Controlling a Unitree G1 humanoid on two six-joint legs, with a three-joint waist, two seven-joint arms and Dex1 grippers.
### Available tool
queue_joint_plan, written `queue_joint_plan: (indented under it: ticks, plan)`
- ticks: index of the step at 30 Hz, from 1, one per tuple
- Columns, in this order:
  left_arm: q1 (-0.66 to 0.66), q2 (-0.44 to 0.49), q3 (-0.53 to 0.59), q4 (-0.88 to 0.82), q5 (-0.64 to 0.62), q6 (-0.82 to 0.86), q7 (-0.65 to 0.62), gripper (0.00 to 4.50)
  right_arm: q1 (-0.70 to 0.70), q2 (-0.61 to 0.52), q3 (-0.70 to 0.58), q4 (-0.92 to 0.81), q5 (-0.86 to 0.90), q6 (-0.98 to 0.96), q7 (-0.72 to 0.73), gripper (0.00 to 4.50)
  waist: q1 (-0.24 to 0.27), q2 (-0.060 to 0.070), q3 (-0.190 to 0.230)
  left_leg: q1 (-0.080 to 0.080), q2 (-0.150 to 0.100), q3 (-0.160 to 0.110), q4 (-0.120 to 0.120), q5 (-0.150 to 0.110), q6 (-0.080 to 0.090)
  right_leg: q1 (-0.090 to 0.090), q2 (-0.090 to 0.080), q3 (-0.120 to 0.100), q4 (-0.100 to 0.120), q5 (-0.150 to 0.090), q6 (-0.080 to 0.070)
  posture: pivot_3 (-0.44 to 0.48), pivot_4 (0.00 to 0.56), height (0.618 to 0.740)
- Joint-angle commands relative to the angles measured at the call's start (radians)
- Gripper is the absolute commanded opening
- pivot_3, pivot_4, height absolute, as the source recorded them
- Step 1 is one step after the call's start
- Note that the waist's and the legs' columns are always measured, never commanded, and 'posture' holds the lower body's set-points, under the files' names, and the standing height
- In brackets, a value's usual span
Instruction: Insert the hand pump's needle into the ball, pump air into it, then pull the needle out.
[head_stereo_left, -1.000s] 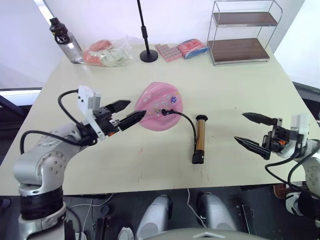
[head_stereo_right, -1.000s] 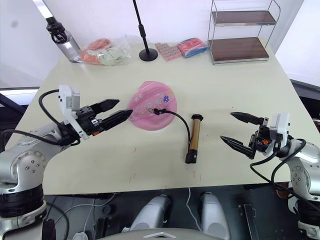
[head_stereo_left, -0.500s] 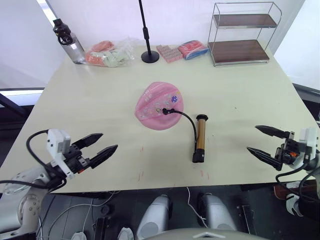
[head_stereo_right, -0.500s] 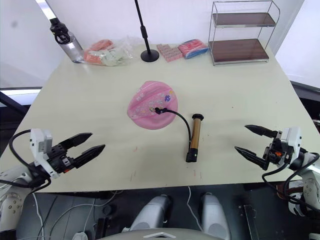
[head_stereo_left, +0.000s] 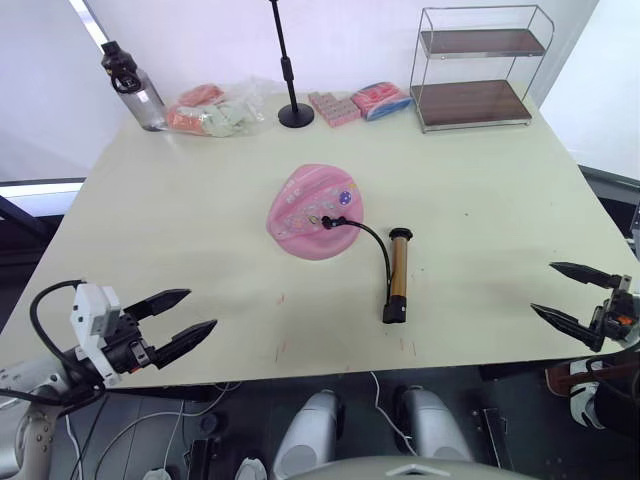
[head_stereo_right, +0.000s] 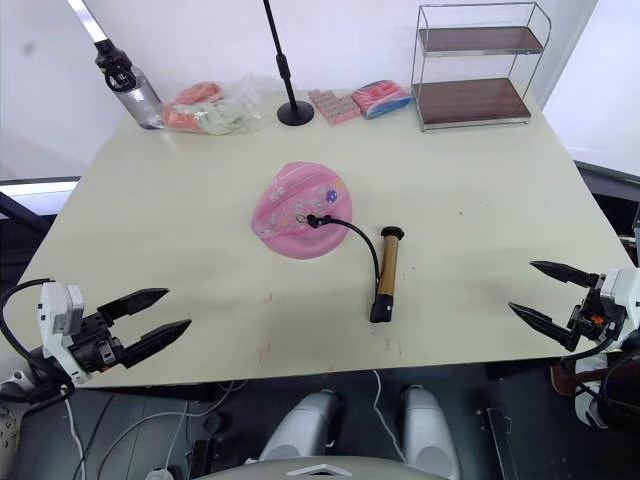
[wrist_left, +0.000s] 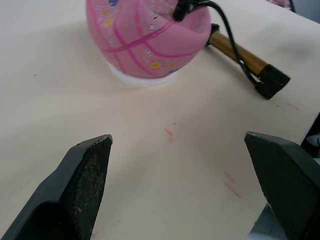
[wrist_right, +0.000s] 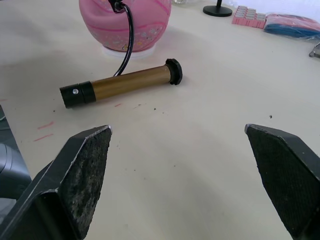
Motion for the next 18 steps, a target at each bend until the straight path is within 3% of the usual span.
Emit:
queue_joint_plan:
  ticks: [1, 5, 12, 16, 18]
  plan:
    - [0.017, 0.005, -0.011, -0.118, -0.037, 0.048, 0.029, 4.48, -0.004, 0.004, -0.020, -0.036, 0.035, -0.025, 0.028, 4.50, 0.000, 0.000, 0.000, 0.000, 0.000, 0.000, 0.000, 0.000, 0.000, 0.000, 0.000, 0.000, 0.000, 0.000, 0.000, 0.000, 0.150, 0.740]
    - [0.021, -0.001, -0.064, -0.216, -0.029, 0.073, 0.063, 4.48, 0.006, 0.011, 0.004, -0.093, 0.051, 0.019, 0.037, 4.50, 0.000, 0.000, 0.000, 0.000, 0.001, 0.001, 0.001, 0.000, 0.000, 0.000, 0.001, 0.001, 0.000, 0.001, -0.001, 0.000, 0.150, 0.740]
    - [-0.036, -0.062, -0.229, -0.378, -0.038, 0.179, 0.239, 4.48, 0.020, 0.013, 0.041, -0.236, 0.098, 0.135, 0.024, 4.50, 0.002, 0.000, 0.000, 0.000, 0.003, 0.002, 0.006, 0.000, 0.000, 0.001, 0.004, 0.003, 0.000, 0.004, 0.000, 0.000, 0.150, 0.740]
    - [-0.120, -0.128, -0.404, -0.371, 0.041, 0.197, 0.334, 4.48, 0.011, 0.025, 0.055, -0.249, 0.089, 0.133, 0.025, 4.50, 0.003, 0.001, 0.000, 0.000, 0.004, 0.005, 0.007, 0.000, 0.000, 0.001, 0.009, 0.006, 0.000, 0.006, -0.001, 0.000, 0.150, 0.740]
    - [-0.228, -0.202, -0.502, -0.322, 0.101, 0.206, 0.414, 4.48, 0.013, 0.040, 0.062, -0.249, 0.077, 0.122, 0.014, 4.50, 0.002, -0.001, -0.001, 0.001, 0.004, 0.006, 0.008, 0.000, 0.000, 0.002, 0.010, 0.007, 0.000, 0.007, -0.001, 0.000, 0.150, 0.740]
